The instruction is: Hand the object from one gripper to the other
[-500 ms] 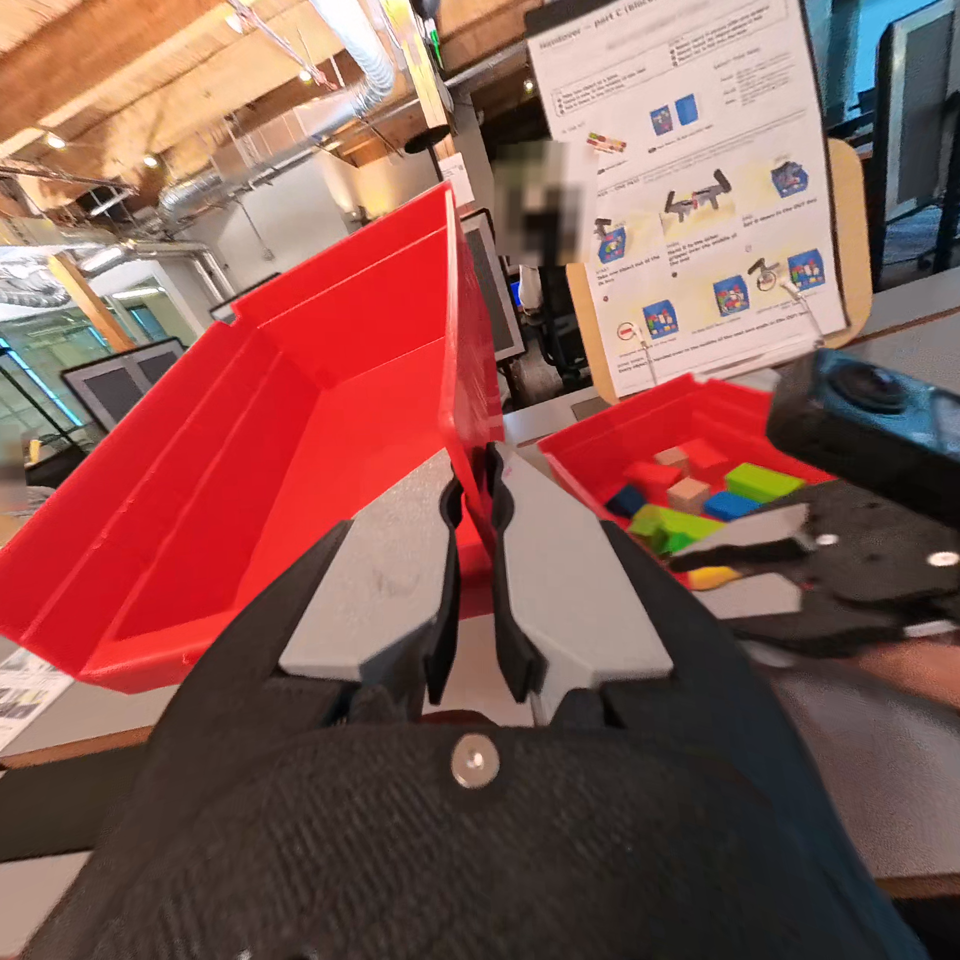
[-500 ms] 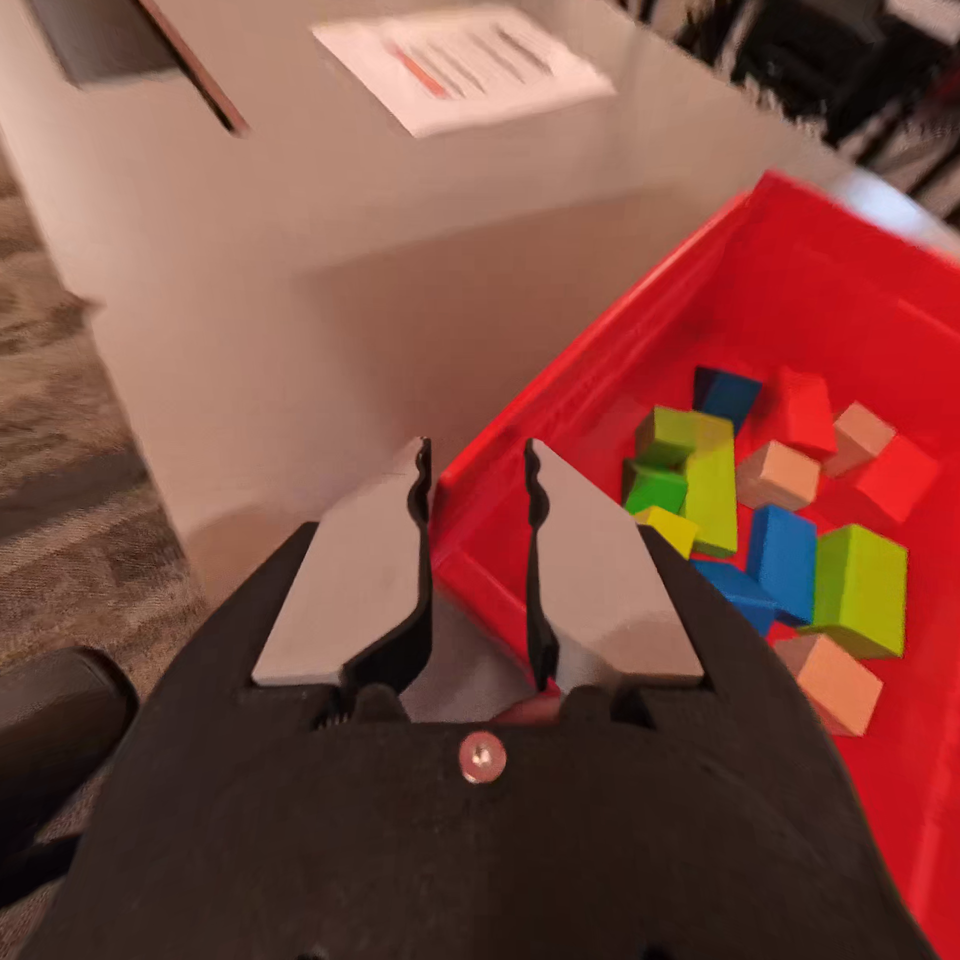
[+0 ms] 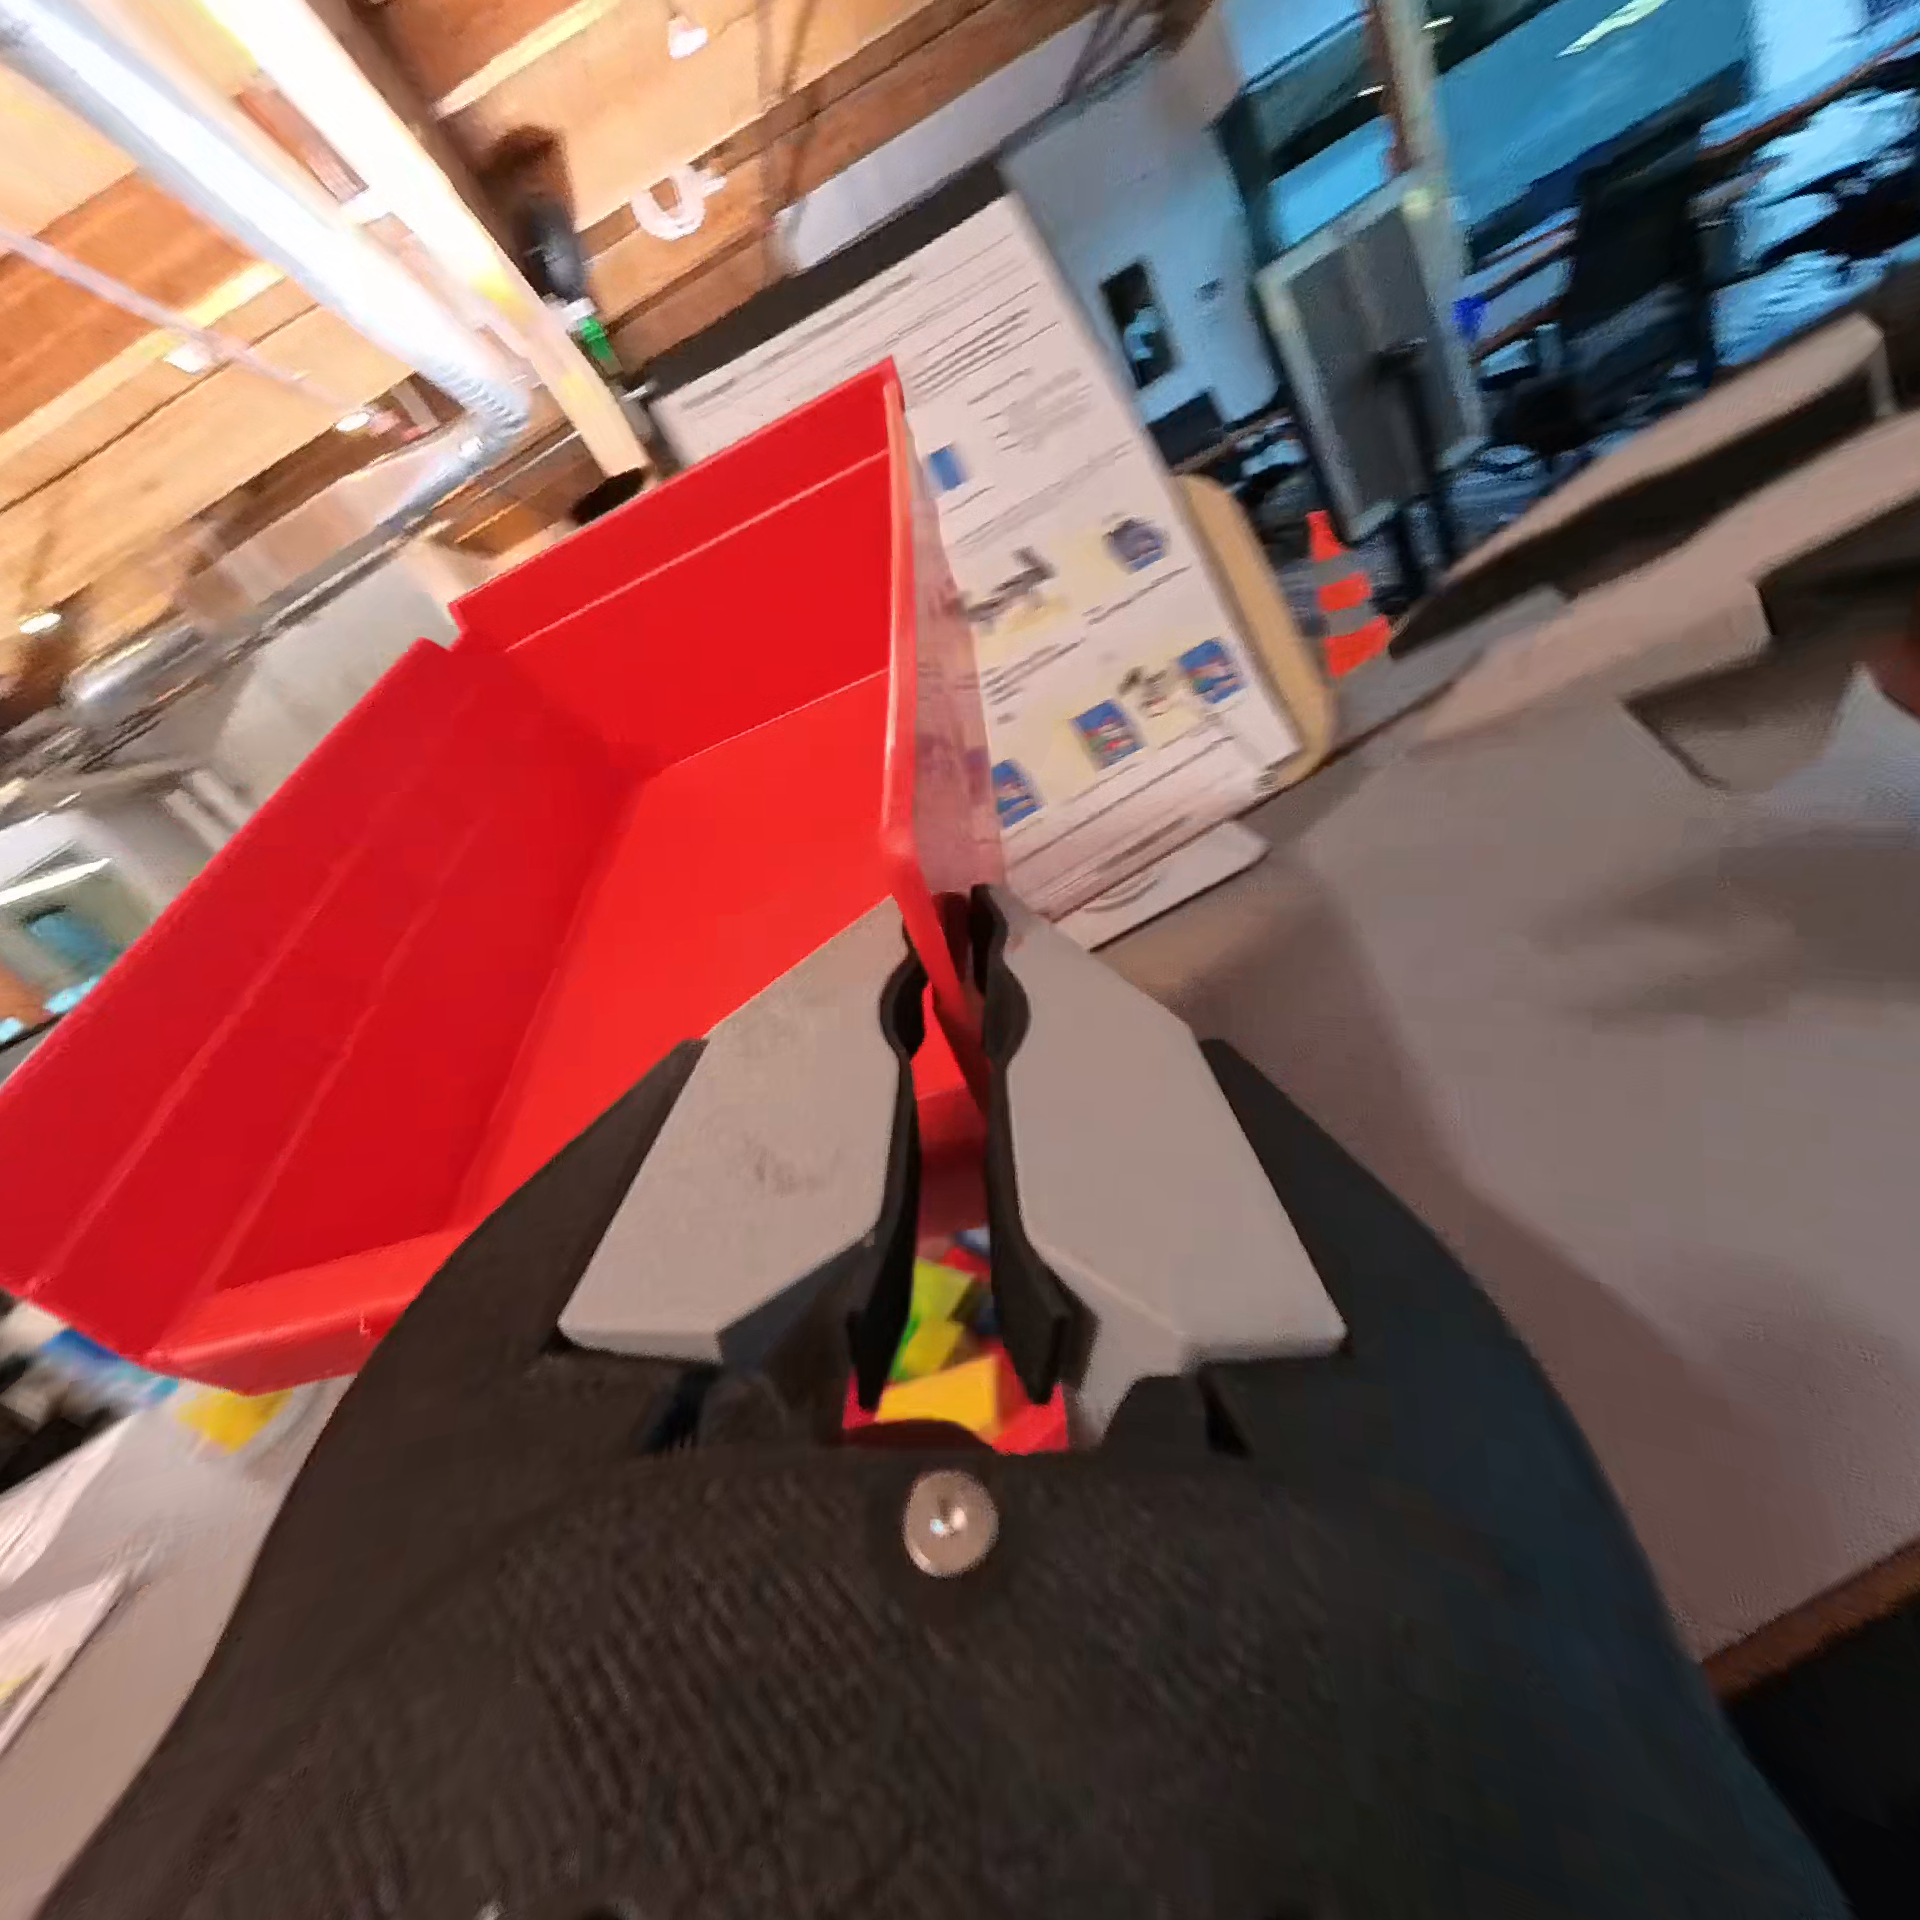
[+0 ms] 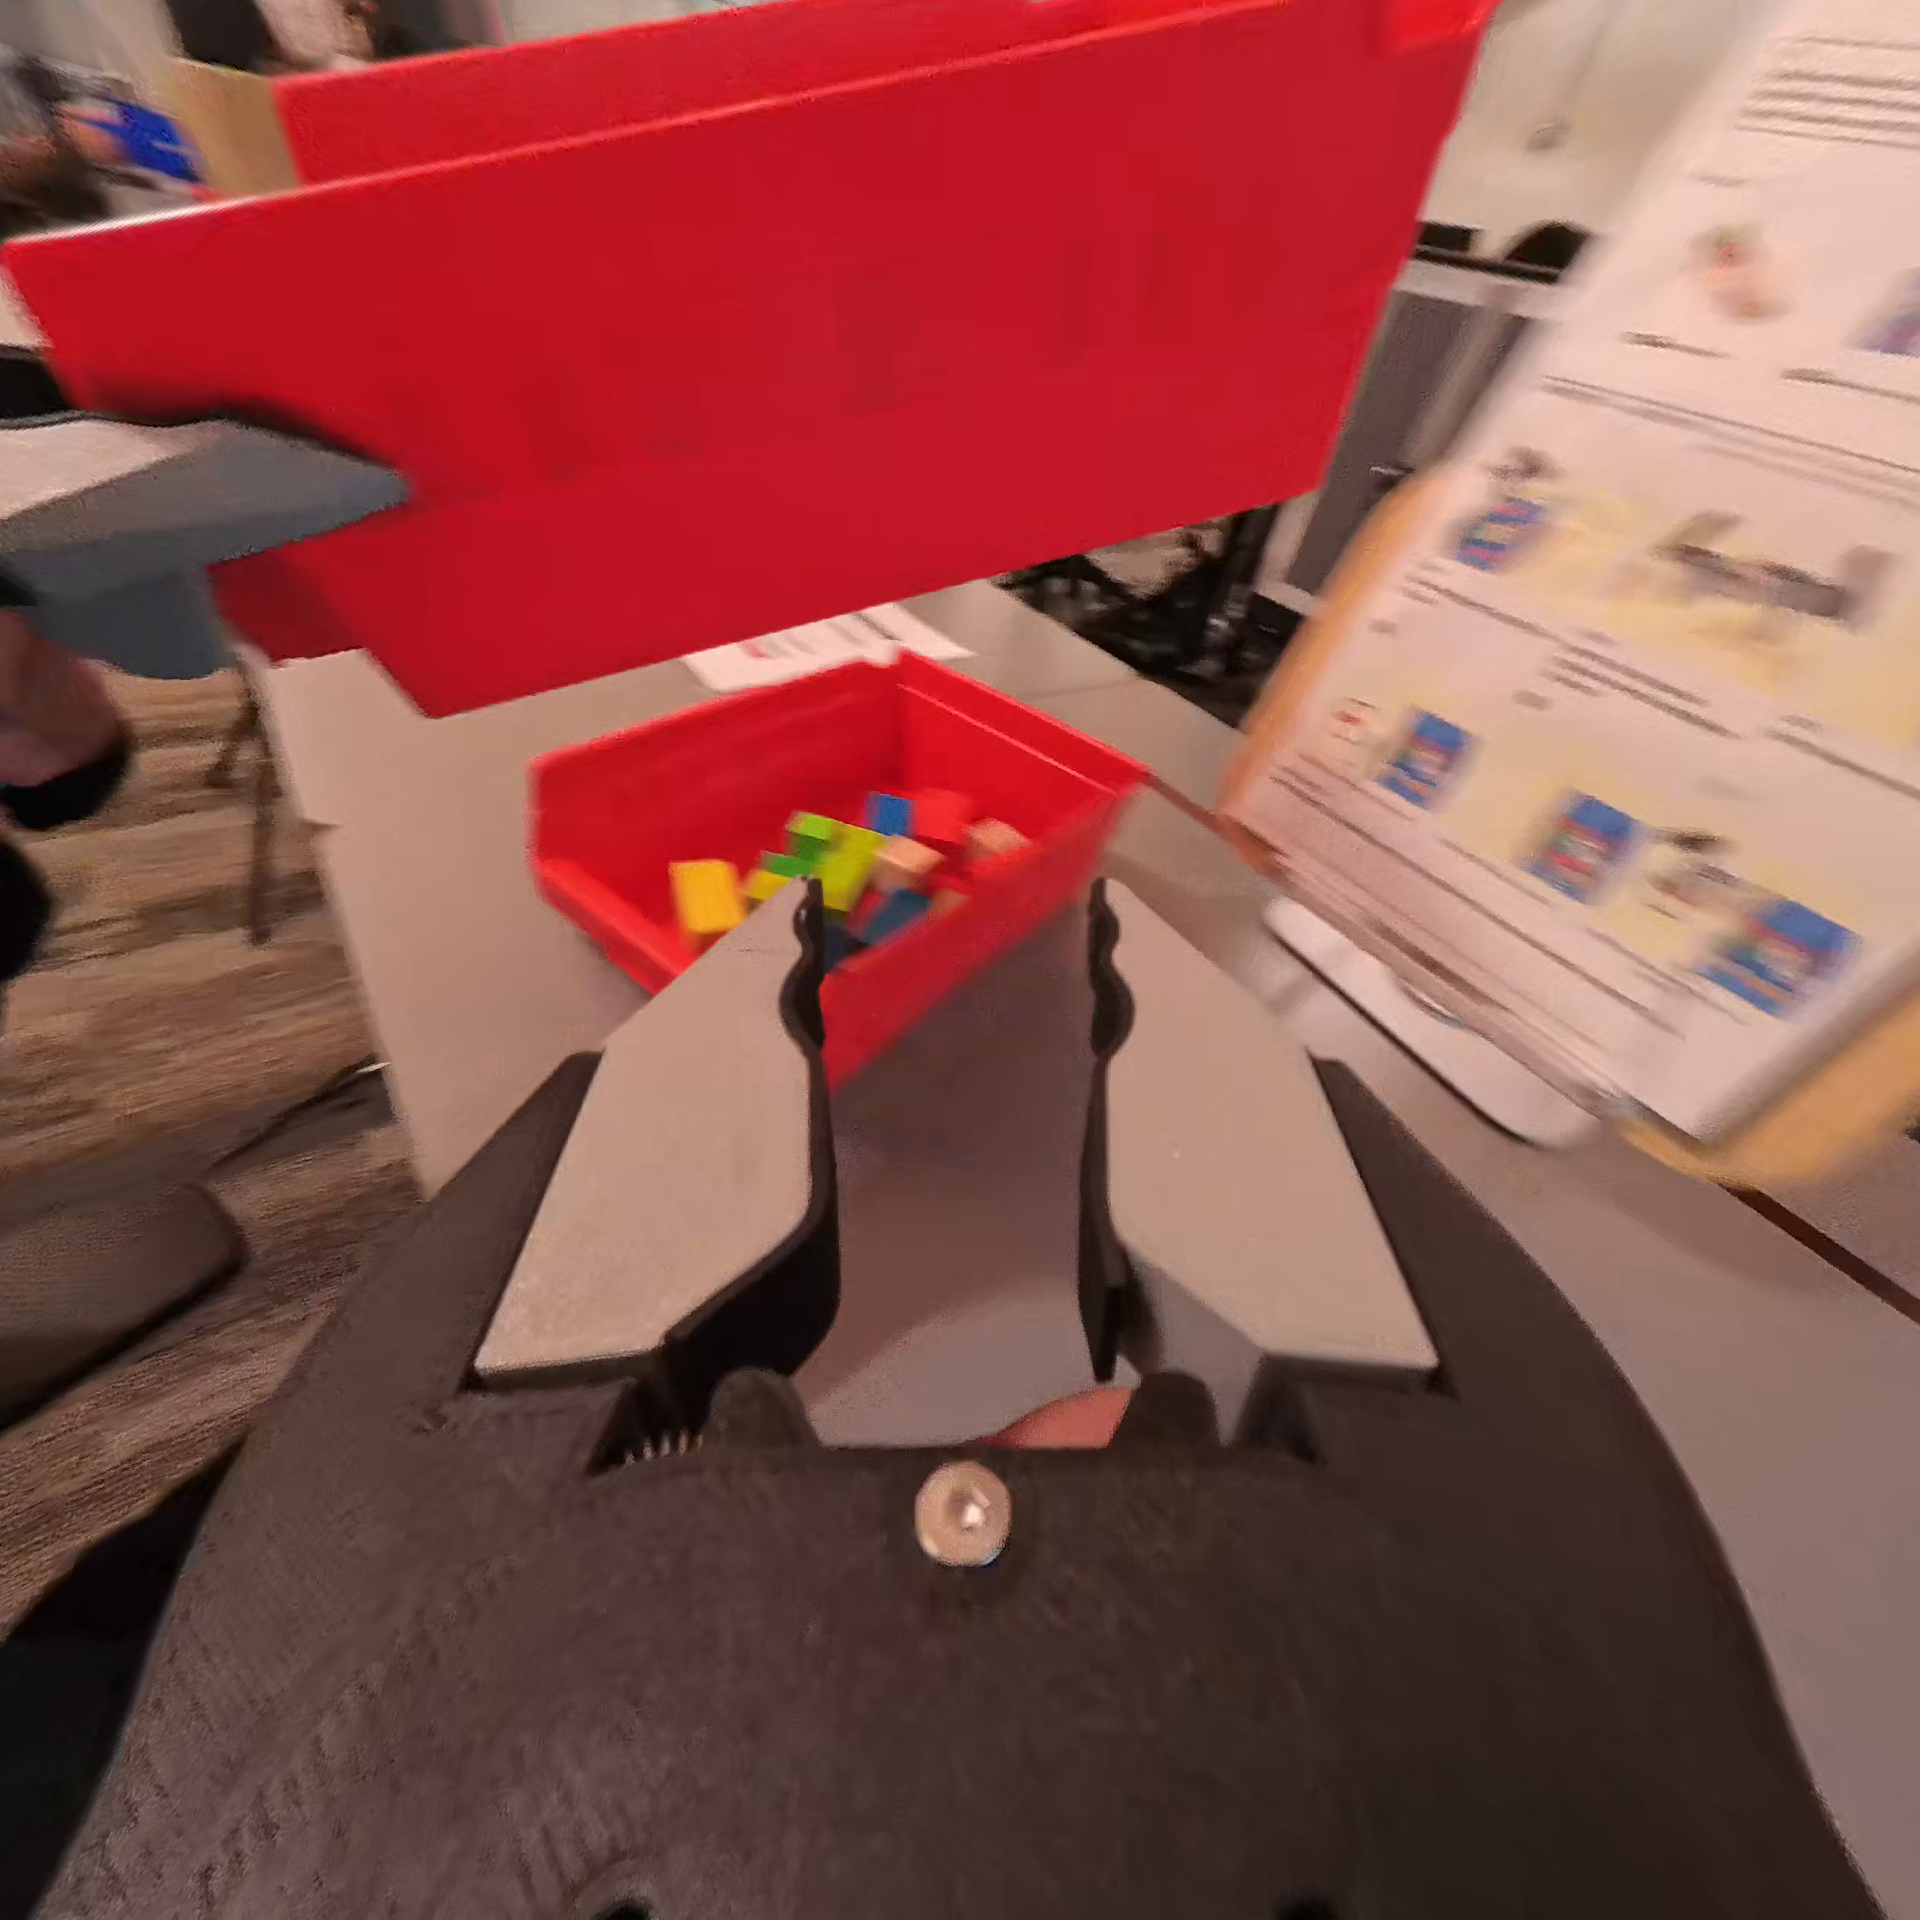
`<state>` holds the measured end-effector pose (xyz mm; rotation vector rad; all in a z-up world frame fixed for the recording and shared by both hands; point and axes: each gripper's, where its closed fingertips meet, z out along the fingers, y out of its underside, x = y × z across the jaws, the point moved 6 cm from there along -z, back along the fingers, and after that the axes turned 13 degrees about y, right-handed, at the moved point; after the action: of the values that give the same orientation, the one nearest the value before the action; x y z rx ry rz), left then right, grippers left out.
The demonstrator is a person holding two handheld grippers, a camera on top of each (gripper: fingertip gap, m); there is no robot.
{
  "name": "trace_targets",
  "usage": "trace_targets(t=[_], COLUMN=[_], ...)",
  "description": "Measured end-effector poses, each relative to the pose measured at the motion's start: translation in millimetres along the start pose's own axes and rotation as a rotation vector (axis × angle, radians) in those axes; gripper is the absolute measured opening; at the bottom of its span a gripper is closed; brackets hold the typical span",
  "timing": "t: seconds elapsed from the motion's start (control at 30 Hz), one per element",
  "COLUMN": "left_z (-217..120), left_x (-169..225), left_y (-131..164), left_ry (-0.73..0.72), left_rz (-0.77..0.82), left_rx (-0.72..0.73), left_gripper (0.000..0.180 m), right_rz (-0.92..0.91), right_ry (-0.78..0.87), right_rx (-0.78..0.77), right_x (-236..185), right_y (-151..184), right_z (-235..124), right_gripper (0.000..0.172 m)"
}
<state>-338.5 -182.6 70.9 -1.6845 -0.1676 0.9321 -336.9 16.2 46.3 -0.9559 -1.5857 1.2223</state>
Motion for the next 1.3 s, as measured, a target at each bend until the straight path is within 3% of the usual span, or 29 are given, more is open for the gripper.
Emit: trace_targets(t=[0.17, 0.3, 0.57, 0.67, 0.77, 0.83, 1.0, 1.07, 1.23, 1.3], left_z=[69.1, 123.9, 195.9, 216.1, 231.3, 226.8, 182.9, 166.1, 122.9, 107.8], left_x=[81.8, 145.5, 236.9, 268.2, 290.2, 286.4, 221.8, 191.6, 125.3, 96.2], left_y=[-21.4, -15.7, 25.0, 33.6, 31.8, 20.5, 8.7, 21.8, 62.5, 79.4], left_ry=[0.236, 0.401, 0.569, 0.589, 0.648, 0.681, 0.682, 0.642, 0.508, 0.401], left_rz=[0.076, 0.081, -0.056, -0.073, -0.144, -0.219, -0.397, -0.403, -0.473, -0.463], left_rx=[-0.003, -0.040, -0.157, -0.137, -0.207, -0.200, -0.076, -0.111, -0.186, -0.207], left_gripper=[0.002, 0.003, 0.002, 0.001, 0.023, 0.042, 0.050, 0.074, 0.068, 0.066], right_rz=[0.058, 0.122, 0.092, 0.098, 0.076, 0.054, -0.018, -0.049, -0.099, -0.135], right_ry=[0.225, 0.261, 0.315, 0.312, 0.295, 0.245, 0.016, -0.080, -0.244, -0.239], right_rx=[-0.101, -0.146, -0.240, -0.267, -0.275, -0.284, -0.349, -0.352, -0.379, -0.430], right_x=[109.5, 154.6, 186.9, 187.1, 177.1, 163.7, 112.2, 87.6, 44.1, 39.1], right_y=[39.3, 70.1, 92.5, 97.2, 96.3, 95.6, 101.3, 101.6, 104.1, 113.1], right_z=[-58.8, -85.3, -96.6, -91.7, -87.6, -85.4, -77.5, -70.8, -57.9, -53.0], right_gripper=[0.040, 0.041, 0.049, 0.051, 0.053, 0.056, 0.058, 0.053, 0.054, 0.057])
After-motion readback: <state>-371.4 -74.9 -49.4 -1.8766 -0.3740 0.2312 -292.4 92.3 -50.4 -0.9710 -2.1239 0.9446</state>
